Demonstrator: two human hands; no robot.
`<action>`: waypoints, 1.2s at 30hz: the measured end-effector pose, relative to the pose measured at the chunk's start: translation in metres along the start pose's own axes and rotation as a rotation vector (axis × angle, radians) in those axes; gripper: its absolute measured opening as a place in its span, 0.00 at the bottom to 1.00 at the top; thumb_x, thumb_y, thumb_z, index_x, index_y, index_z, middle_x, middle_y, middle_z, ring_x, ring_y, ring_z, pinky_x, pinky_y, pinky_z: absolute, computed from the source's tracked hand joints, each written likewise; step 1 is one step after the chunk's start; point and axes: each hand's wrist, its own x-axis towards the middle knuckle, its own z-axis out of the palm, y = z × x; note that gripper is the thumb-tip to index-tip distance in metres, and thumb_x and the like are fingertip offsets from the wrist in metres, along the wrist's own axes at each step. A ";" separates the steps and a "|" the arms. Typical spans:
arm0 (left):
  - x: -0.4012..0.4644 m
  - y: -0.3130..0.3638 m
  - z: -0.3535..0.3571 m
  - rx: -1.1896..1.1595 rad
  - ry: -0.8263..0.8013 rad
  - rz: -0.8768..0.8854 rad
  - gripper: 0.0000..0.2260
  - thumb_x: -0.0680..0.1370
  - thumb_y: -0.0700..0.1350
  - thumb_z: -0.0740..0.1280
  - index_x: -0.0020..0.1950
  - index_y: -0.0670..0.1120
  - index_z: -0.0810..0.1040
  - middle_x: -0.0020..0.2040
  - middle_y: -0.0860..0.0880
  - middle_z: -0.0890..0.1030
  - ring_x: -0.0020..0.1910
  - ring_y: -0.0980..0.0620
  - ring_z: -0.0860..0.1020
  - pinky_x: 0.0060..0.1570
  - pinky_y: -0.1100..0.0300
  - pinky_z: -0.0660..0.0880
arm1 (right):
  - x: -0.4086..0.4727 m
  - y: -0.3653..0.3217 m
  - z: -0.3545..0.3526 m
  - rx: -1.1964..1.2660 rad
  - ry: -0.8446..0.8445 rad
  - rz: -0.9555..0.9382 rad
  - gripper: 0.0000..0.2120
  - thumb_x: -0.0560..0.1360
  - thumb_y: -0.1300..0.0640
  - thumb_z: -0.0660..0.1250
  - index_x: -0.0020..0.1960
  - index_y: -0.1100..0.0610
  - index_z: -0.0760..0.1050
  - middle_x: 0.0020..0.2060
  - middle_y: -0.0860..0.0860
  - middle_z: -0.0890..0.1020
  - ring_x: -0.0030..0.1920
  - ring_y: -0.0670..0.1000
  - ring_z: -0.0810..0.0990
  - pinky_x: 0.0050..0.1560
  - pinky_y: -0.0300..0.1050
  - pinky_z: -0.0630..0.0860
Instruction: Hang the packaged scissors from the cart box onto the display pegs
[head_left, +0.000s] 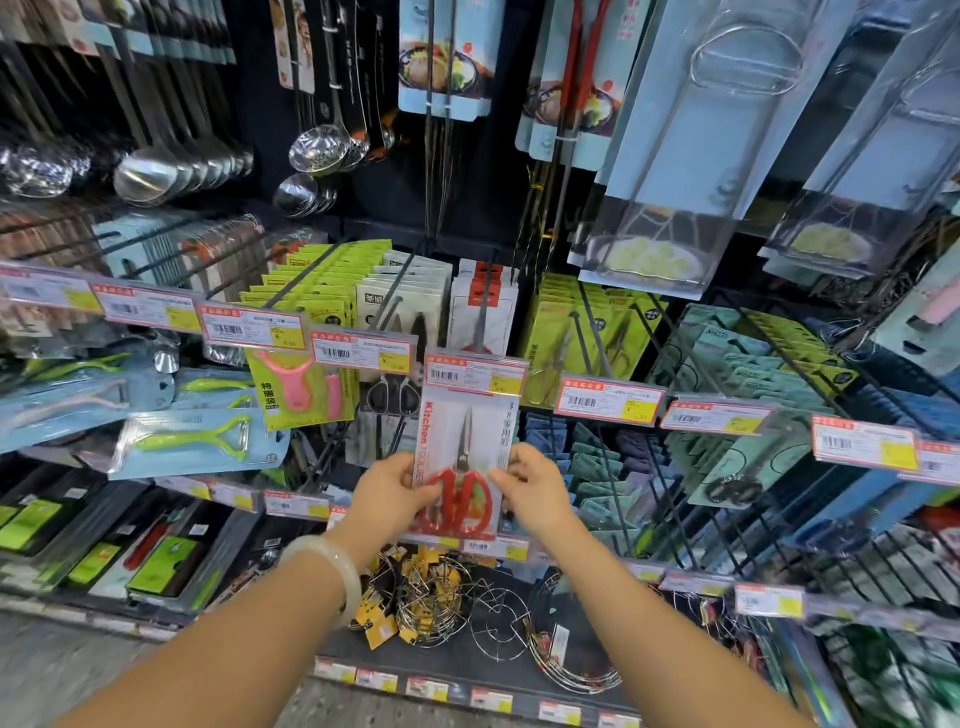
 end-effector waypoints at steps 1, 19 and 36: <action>0.003 0.005 -0.002 0.009 0.013 0.016 0.12 0.74 0.41 0.70 0.57 0.42 0.77 0.38 0.53 0.79 0.37 0.55 0.79 0.36 0.63 0.76 | 0.004 -0.004 -0.002 -0.002 0.014 -0.012 0.06 0.77 0.62 0.63 0.44 0.60 0.67 0.40 0.55 0.77 0.46 0.53 0.75 0.48 0.52 0.74; 0.045 -0.013 0.030 0.349 -0.051 -0.226 0.31 0.72 0.49 0.71 0.70 0.40 0.62 0.64 0.39 0.74 0.62 0.40 0.74 0.59 0.51 0.74 | 0.021 0.015 -0.006 -0.387 -0.060 0.171 0.26 0.78 0.52 0.62 0.72 0.60 0.60 0.68 0.58 0.69 0.67 0.58 0.70 0.63 0.48 0.68; -0.091 0.130 0.281 1.099 -0.377 0.468 0.32 0.75 0.41 0.64 0.76 0.45 0.54 0.74 0.40 0.59 0.74 0.39 0.55 0.73 0.44 0.56 | -0.136 0.147 -0.236 -0.990 0.110 0.229 0.27 0.75 0.53 0.64 0.70 0.59 0.60 0.67 0.58 0.67 0.69 0.59 0.65 0.67 0.54 0.65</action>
